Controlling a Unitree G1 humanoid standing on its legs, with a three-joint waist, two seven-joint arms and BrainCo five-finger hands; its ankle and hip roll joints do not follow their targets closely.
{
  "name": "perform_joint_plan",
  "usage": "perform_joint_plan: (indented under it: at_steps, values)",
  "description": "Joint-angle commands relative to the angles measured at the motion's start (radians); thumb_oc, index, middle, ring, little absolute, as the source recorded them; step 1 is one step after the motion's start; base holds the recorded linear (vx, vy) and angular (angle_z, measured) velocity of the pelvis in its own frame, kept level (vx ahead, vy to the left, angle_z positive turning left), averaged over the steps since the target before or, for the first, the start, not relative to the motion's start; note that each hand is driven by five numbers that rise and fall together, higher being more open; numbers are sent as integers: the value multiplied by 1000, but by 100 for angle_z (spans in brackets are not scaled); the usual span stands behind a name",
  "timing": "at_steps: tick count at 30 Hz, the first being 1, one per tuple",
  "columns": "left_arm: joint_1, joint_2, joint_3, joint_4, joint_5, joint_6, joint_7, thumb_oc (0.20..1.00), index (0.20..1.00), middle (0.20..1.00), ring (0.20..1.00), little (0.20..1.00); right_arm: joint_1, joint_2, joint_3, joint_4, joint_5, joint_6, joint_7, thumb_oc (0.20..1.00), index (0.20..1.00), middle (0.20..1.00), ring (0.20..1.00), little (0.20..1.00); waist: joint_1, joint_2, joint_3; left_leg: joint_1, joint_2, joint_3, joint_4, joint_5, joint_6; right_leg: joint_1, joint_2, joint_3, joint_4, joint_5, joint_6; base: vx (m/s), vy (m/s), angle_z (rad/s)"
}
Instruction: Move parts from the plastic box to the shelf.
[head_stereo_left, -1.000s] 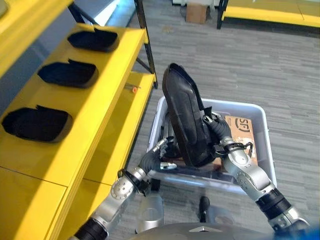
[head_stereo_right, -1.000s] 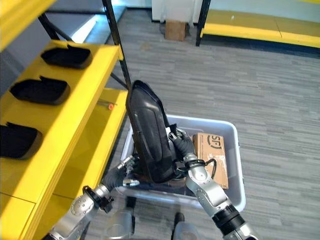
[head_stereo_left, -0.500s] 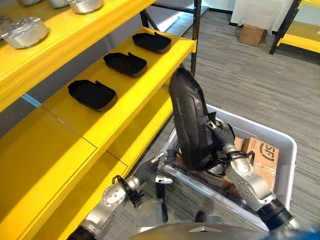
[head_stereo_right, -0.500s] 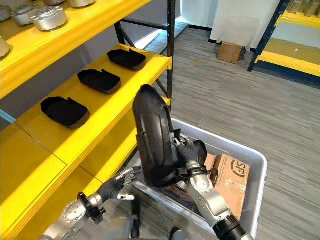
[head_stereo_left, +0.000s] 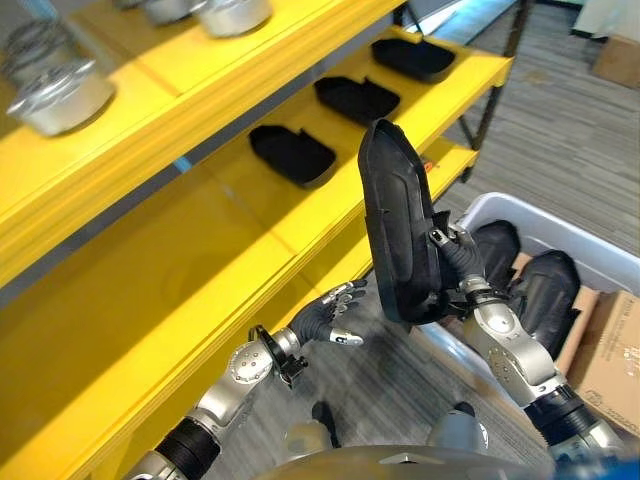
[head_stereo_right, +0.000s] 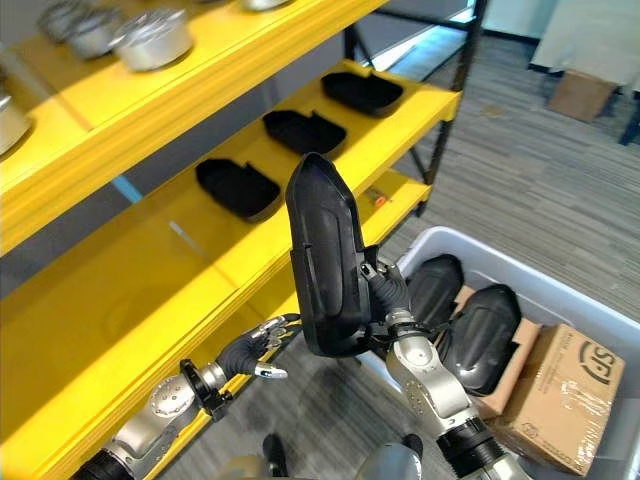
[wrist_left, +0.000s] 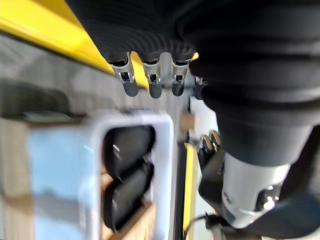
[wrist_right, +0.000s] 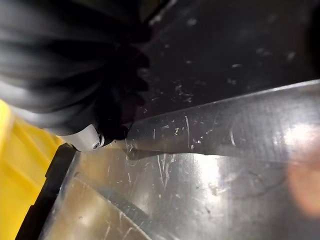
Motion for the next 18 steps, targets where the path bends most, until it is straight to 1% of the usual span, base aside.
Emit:
perform_joint_plan:
  at_steps: [1, 2, 3, 4, 5, 6, 8, 9, 11, 13, 15, 16, 17, 18]
  values:
    - [32, 17, 47, -93, 10, -33, 8, 1000, 1000, 1000, 1000, 1000, -60, 7, 2, -72, -13, -60, 13, 200, 200, 200, 200, 200, -9, 1, -38, 42, 93, -17, -56, 84, -19, 45, 153, -35, -18, -35, -35, 39, 234, 39]
    - [41, 23, 51, -98, 13, -29, 3, 1000, 1000, 1000, 1000, 1000, -59, 12, 6, -74, -19, -63, 17, 200, 200, 200, 200, 200, 0, -2, -39, 50, 83, -19, -65, 77, -12, 51, 147, -40, -27, -25, -24, 25, 142, 30]
    - [41, 24, 51, -99, 13, -29, 2, 1000, 1000, 1000, 1000, 1000, -59, 12, 6, -74, -19, -63, 17, 200, 200, 200, 200, 200, 0, -3, -39, 51, 83, -19, -66, 77, -12, 52, 147, -40, -28, -25, -24, 24, 133, 28]
    - [48, 29, 51, -102, 8, -34, 10, 1000, 1000, 1000, 1000, 1000, -57, 13, 11, -84, -23, -63, 12, 200, 200, 200, 200, 200, 7, -6, -39, 58, 78, -18, -72, 74, -8, 56, 141, -43, -33, -17, -16, 34, 157, 28]
    - [62, 37, 60, -112, 17, -34, 22, 1000, 1000, 1000, 1000, 1000, -51, 15, 15, -101, -20, -49, 21, 200, 200, 200, 200, 200, 22, -15, -41, 66, 70, -15, -78, 64, 1, 69, 130, -54, -50, -1, -3, 50, 218, 21]
    - [73, 44, 65, -118, 29, -44, 32, 1000, 1000, 1000, 1000, 1000, -49, 17, 22, -107, -19, -51, 23, 200, 200, 200, 200, 200, 36, -24, -42, 66, 62, -13, -76, 55, 9, 78, 119, -62, -62, 12, 5, 43, 194, 13]
    - [78, 50, 72, -124, 33, -47, 33, 1000, 1000, 1000, 1000, 1000, -51, 21, 29, -109, -25, -48, 27, 200, 200, 200, 200, 200, 49, -31, -42, 63, 56, -12, -72, 48, 16, 80, 112, -66, -65, 19, 9, 35, 114, 10]
    - [85, 56, 75, -131, 37, -47, 35, 1000, 1000, 1000, 1000, 1000, -55, 23, 34, -111, -28, -42, 30, 200, 200, 200, 200, 200, 61, -38, -41, 67, 49, -25, -69, 29, 15, 87, 106, -58, -61, 9, 22, 41, 137, 7]
    - [104, 63, 90, -147, 17, -26, 36, 1000, 1000, 1000, 1000, 1000, -72, 31, 42, -98, -27, -36, 41, 200, 200, 200, 200, 200, 85, -49, -35, 56, 41, -26, -53, 16, 25, 93, 91, -65, -63, 20, 25, -16, 164, 16]
    - [110, 64, 98, -149, 11, -20, 38, 1000, 1000, 1000, 1000, 1000, -81, 33, 47, -95, -33, -34, 53, 200, 200, 200, 200, 200, 92, -54, -33, 53, 39, -22, -50, 14, 28, 94, 88, -69, -65, 23, 28, -36, 132, 25]
    - [124, 54, 112, -147, 3, -17, 49, 1000, 1000, 1000, 1000, 1000, -104, 33, 60, -85, -38, -10, 85, 200, 200, 200, 200, 200, 106, -63, -31, 48, 33, -16, -43, 11, 31, 101, 81, -74, -75, 35, 35, -33, 194, 14]
    - [125, 53, 112, -147, 5, -16, 49, 1000, 1000, 1000, 1000, 1000, -106, 33, 61, -84, -39, -10, 86, 200, 200, 200, 200, 200, 107, -64, -31, 48, 32, -16, -43, 10, 32, 101, 79, -75, -76, 36, 36, -40, 184, 6]
    - [126, 52, 114, -147, 9, -16, 49, 1000, 1000, 1000, 1000, 1000, -117, 33, 64, -83, -38, 3, 99, 200, 200, 200, 200, 200, 113, -66, -28, 45, 29, -16, -37, 6, 36, 100, 71, -78, -73, 41, 37, -136, 264, 1]
    - [115, 57, 113, -158, -2, -16, 21, 1000, 1000, 1000, 1000, 1000, -159, 33, 62, -69, -63, 15, 113, 200, 200, 200, 200, 200, 141, -76, -19, 18, 5, -18, -6, -18, 60, 98, 36, -101, -56, 77, 44, -147, 272, 27]
